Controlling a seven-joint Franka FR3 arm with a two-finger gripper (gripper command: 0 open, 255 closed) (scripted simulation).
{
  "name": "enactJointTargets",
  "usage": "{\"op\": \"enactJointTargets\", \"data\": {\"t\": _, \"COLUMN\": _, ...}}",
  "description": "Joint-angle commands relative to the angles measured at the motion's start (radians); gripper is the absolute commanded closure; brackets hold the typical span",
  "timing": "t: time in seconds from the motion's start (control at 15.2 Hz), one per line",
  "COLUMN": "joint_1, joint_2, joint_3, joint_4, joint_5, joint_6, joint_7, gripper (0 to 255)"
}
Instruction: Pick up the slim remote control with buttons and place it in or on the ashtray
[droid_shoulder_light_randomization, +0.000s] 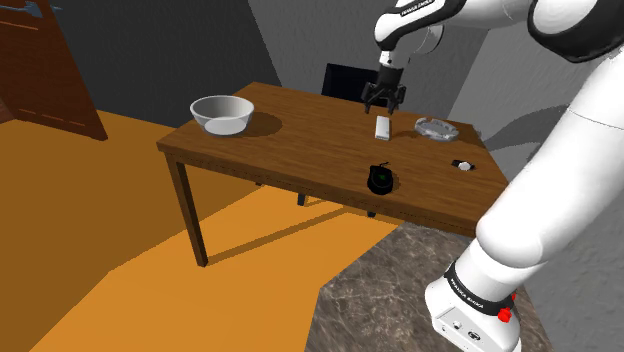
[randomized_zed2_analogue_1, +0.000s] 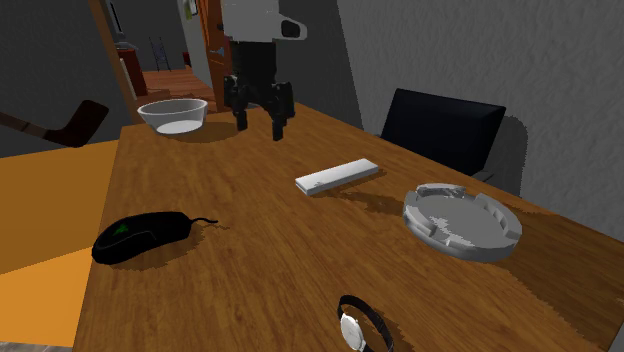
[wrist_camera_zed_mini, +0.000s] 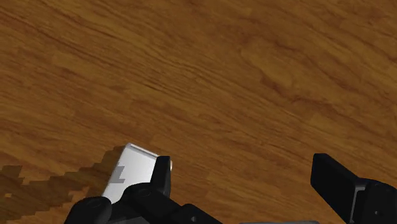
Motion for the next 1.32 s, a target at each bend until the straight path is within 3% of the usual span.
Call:
{"op": "enactJointTargets", "data": {"t": 0.0, "joint_1": -0.017, "joint_2": 0.063, "joint_3": -0.015, "joint_4": 0.044, "joint_5": 0.011, "joint_6": 0.021, "joint_7": 0.002, "gripper": 0}}
{"op": "enactJointTargets", "data": {"t": 0.86, "joint_1": -0.157, "joint_2": 0.483, "joint_3": -0.074, "joint_4": 0.462, "joint_5": 0.109, "joint_6": 0.026, "joint_7": 0.043, "gripper": 0}}
{"op": "enactJointTargets", "data": {"t": 1.25, "joint_1": -0.16, "joint_2": 0.513, "joint_3": -0.067, "joint_4": 0.427, "joint_5": 0.119, "joint_6": 0.09, "joint_7": 0.037, "gripper": 0}}
